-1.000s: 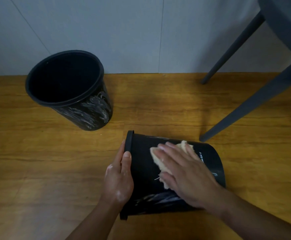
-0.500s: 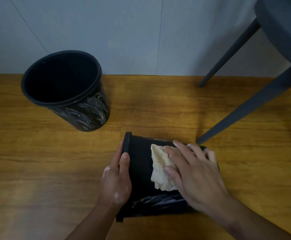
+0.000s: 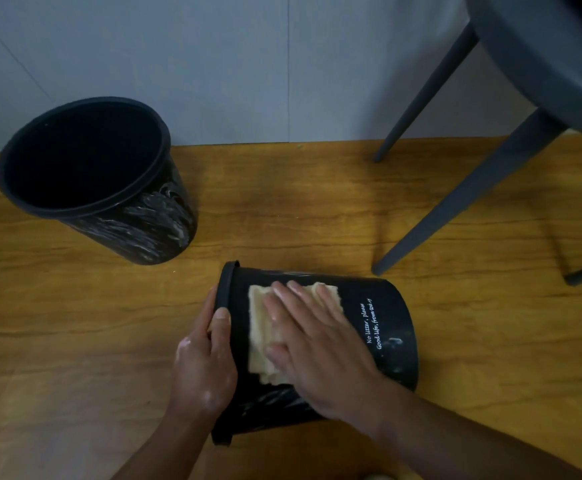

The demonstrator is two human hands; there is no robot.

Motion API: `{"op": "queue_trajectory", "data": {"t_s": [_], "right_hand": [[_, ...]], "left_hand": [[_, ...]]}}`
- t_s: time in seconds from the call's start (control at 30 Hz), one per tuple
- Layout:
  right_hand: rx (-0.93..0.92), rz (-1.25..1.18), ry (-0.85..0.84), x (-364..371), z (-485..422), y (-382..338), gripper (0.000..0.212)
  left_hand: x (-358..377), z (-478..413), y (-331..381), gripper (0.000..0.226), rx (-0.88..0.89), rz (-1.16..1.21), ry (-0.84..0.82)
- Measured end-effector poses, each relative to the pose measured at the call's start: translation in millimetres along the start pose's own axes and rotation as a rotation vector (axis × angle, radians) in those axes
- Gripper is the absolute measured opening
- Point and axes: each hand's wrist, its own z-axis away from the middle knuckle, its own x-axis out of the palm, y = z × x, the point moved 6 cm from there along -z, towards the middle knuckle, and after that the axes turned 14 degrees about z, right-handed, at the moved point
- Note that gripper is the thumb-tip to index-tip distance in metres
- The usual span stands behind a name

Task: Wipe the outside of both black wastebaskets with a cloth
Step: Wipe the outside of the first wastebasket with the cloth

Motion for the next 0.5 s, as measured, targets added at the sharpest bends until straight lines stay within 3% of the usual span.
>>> {"op": "queue_trajectory", "data": {"t_s": [0.17, 0.3, 0.5], "right_hand": [[0.156, 0.019, -0.087, 18, 47, 72, 0.065], [0.238, -0.045, -0.068, 14, 49, 64, 0.065], [0.004, -0.013, -0.009, -1, 2, -13, 0.066]], "left_hand": [[2, -2, -1, 0.046, -0.001, 0.037, -0.011], [3, 1, 1, 0.045, -0.011, 0.026, -0.005], [3, 1, 9, 0.043, 0.009, -0.048, -0.001]]}}
